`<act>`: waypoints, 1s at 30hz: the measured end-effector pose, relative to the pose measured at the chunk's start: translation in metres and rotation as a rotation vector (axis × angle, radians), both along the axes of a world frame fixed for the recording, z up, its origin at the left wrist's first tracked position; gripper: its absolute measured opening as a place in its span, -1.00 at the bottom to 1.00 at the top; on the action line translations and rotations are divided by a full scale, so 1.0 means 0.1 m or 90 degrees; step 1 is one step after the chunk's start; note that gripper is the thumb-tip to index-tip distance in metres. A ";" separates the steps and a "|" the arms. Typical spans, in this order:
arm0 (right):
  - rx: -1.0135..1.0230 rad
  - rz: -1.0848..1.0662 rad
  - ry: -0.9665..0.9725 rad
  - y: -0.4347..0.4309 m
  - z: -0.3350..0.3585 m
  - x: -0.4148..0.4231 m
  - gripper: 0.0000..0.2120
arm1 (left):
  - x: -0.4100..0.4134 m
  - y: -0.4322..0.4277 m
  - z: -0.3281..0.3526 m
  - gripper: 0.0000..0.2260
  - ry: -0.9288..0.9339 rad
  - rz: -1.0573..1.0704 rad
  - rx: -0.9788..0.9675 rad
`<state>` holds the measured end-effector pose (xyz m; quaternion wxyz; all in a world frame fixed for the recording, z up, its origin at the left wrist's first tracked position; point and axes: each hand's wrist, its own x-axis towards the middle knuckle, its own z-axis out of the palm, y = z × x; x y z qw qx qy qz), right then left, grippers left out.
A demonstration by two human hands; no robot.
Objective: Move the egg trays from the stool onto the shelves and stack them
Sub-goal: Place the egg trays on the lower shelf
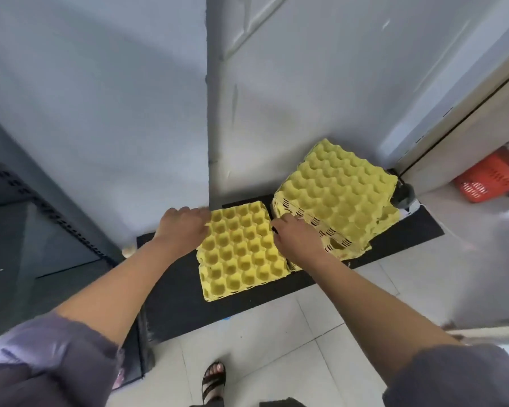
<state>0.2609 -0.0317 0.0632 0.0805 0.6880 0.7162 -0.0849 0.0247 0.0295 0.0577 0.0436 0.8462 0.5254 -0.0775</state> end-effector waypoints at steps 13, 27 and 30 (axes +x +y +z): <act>-0.124 0.021 -0.002 0.26 -1.37 0.50 -0.63 | 0.39 -0.01 -1.53 -0.69 0.017 0.094 -0.126; -0.218 -0.044 0.006 0.66 -2.82 0.63 -0.49 | 0.47 -0.18 -2.99 -0.56 -0.129 0.306 -0.181; -0.178 -0.063 -0.007 0.70 -2.86 0.61 -0.53 | 0.40 -0.17 -2.99 -0.48 -0.150 0.313 -0.174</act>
